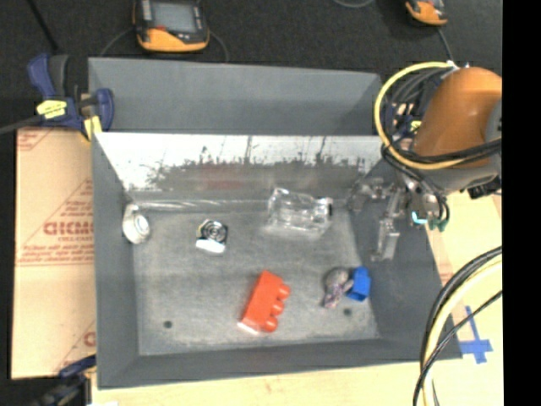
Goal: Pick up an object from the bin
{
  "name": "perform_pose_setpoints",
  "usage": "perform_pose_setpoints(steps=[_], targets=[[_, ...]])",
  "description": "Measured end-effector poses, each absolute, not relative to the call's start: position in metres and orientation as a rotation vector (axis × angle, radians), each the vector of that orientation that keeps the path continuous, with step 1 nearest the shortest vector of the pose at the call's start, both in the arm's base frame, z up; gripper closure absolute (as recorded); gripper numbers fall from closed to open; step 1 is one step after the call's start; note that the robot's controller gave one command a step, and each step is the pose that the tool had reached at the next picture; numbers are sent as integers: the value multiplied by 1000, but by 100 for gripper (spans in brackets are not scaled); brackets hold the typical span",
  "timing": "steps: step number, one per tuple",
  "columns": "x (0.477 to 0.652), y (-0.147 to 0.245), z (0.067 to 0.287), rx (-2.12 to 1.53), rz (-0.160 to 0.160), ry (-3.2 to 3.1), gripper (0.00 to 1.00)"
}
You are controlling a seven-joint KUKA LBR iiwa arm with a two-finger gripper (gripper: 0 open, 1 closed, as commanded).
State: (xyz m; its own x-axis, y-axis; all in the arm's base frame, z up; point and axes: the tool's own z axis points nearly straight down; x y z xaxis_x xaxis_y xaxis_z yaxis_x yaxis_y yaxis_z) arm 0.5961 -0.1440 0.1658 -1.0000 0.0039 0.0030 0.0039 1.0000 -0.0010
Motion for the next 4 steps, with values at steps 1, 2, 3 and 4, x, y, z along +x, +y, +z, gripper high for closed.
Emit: perform_pose_setpoints(steps=[1,2,3,4], targets=[[558,-141,71,410,4,-3114,0],[560,-141,74,415,7,-3121,100],[511,-135,112,470,3,-3108,100],[512,-135,110,474,3,-3108,0]])
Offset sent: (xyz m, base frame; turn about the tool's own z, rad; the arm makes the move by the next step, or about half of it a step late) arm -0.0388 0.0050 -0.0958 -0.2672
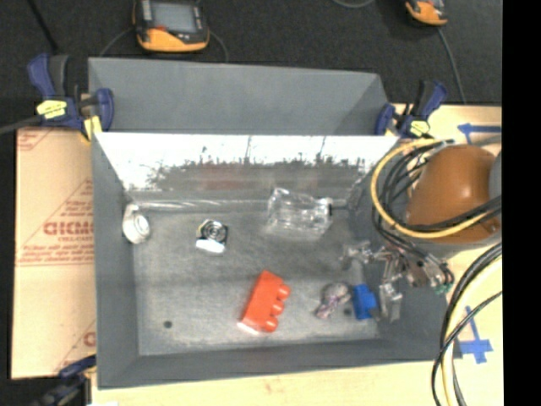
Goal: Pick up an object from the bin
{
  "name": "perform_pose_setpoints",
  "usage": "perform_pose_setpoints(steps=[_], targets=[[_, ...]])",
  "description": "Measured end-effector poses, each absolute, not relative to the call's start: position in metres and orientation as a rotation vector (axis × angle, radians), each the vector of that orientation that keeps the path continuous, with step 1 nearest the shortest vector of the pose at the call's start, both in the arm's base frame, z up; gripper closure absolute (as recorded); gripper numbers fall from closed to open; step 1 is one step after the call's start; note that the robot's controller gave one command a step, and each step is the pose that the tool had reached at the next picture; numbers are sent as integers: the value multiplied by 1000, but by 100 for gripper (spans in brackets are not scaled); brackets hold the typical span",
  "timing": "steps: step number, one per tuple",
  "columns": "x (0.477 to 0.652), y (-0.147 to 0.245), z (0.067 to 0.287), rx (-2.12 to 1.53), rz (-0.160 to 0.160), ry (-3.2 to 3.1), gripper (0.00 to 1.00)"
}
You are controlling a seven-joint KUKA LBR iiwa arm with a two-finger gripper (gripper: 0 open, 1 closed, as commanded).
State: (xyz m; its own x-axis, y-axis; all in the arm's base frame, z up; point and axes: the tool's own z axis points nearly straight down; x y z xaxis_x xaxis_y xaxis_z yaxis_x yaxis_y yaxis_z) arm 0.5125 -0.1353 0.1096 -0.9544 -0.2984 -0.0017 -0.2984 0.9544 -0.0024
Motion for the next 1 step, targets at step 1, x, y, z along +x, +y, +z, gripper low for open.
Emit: perform_pose_setpoints(steps=[1], targets=[[515,-133,70,-508,-3,3101,0]])
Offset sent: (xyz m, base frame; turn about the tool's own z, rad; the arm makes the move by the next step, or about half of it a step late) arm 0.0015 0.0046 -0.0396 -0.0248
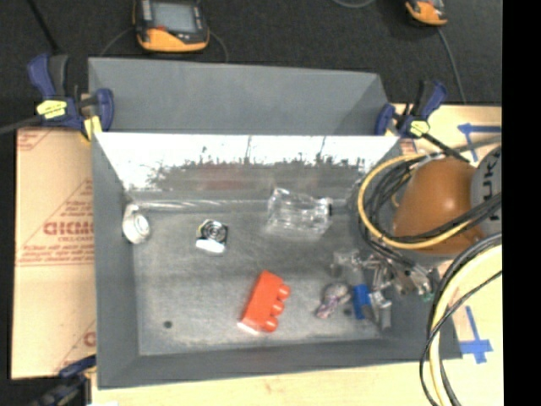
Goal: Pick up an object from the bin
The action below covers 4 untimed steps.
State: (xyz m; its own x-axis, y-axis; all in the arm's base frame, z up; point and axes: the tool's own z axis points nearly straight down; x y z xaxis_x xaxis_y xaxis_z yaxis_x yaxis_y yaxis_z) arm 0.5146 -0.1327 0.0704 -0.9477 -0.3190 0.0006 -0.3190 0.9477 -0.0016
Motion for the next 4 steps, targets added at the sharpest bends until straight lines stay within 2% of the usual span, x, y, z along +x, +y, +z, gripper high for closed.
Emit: perform_pose_setpoints(steps=[1,2,3,4], targets=[[516,-132,73,514,4,-3102,100],[516,-132,72,516,5,-3102,0],[515,-132,72,520,5,-3101,100],[501,-154,138,545,9,-3102,100]])
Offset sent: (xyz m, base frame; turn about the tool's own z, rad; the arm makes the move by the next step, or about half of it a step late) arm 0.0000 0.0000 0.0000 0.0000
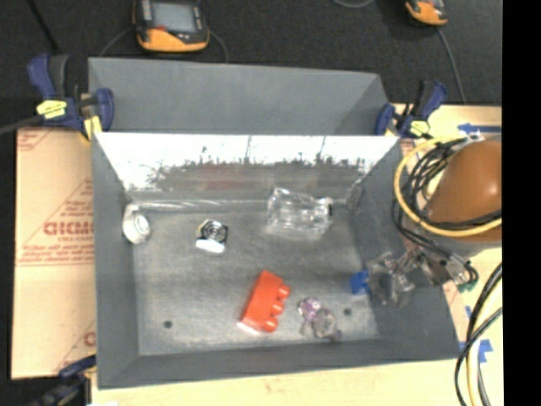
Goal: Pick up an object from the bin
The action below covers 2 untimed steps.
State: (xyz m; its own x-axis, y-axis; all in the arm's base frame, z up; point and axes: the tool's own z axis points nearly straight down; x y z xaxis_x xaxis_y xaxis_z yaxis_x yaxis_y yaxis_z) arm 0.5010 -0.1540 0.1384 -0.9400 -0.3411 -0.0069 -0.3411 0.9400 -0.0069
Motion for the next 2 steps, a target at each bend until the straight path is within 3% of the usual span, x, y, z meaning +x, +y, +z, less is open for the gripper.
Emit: perform_pose_setpoints(steps=[1,2], targets=[[500,-152,135,-546,-3,3091,0],[559,-148,73,-622,-3,3074,0]])
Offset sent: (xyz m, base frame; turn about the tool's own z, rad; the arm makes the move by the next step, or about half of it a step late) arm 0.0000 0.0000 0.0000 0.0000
